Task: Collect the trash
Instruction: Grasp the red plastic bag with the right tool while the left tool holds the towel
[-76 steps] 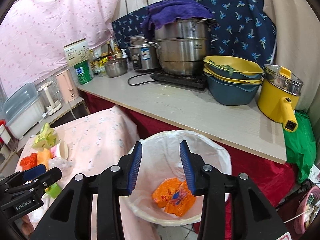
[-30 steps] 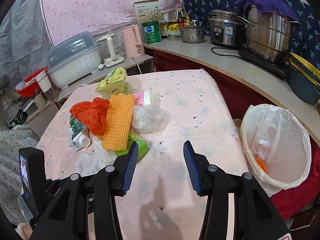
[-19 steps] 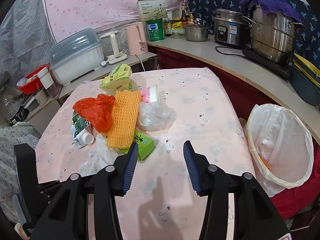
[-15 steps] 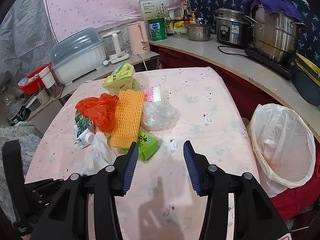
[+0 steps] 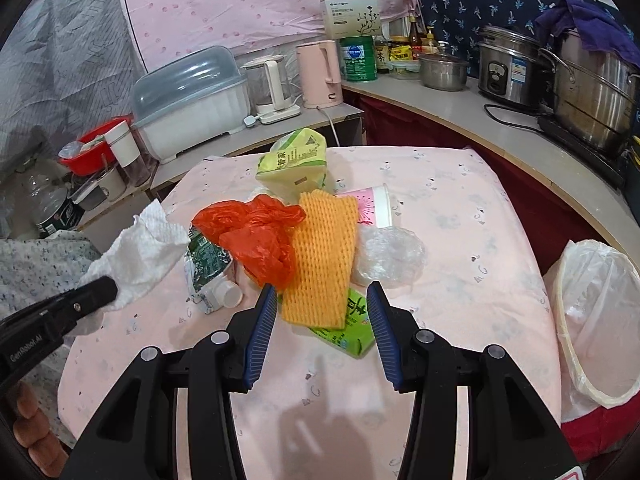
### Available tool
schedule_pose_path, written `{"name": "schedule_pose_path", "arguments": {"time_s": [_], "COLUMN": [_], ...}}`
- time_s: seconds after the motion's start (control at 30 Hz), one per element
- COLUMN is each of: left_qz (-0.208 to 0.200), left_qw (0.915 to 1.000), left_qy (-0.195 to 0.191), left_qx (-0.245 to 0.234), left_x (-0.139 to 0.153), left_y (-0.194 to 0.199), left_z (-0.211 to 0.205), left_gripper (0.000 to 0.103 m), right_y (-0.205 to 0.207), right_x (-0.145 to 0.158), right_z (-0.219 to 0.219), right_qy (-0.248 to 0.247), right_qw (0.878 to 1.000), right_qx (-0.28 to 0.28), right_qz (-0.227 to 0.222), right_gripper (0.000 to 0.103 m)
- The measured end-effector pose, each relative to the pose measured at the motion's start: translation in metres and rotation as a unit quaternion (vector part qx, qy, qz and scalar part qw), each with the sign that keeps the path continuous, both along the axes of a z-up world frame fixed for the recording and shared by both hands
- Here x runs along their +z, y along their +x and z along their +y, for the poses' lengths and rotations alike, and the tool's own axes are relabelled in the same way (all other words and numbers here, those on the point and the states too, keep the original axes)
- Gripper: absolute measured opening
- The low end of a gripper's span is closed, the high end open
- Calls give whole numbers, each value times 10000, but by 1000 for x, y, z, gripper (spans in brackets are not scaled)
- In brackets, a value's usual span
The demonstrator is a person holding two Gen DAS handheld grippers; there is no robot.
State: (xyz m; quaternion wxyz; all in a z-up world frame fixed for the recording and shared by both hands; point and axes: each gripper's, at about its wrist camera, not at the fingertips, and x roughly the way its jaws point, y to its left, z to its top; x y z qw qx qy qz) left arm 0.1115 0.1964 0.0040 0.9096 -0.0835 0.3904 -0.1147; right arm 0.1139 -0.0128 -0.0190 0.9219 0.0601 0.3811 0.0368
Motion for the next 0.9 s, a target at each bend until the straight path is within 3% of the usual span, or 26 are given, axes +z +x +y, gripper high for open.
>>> {"name": "schedule_pose_path", "arguments": {"time_s": [0.57, 0.9], "left_qz": [110, 219], "left_qw": [9993, 9990], "left_qy": [-125, -99], "left_qx": [337, 377], "left_x": [-8, -19], "left_y": [52, 63], "left_z": [20, 18], "left_gripper": [6, 6], "right_y": [75, 90], "right_x": [-41, -55], "right_z": [43, 54], "right_qy": [85, 135], "right_qw": [9981, 9971], "right_qx": [371, 439], "right_qz": [494, 614], "right_gripper": [46, 46]}}
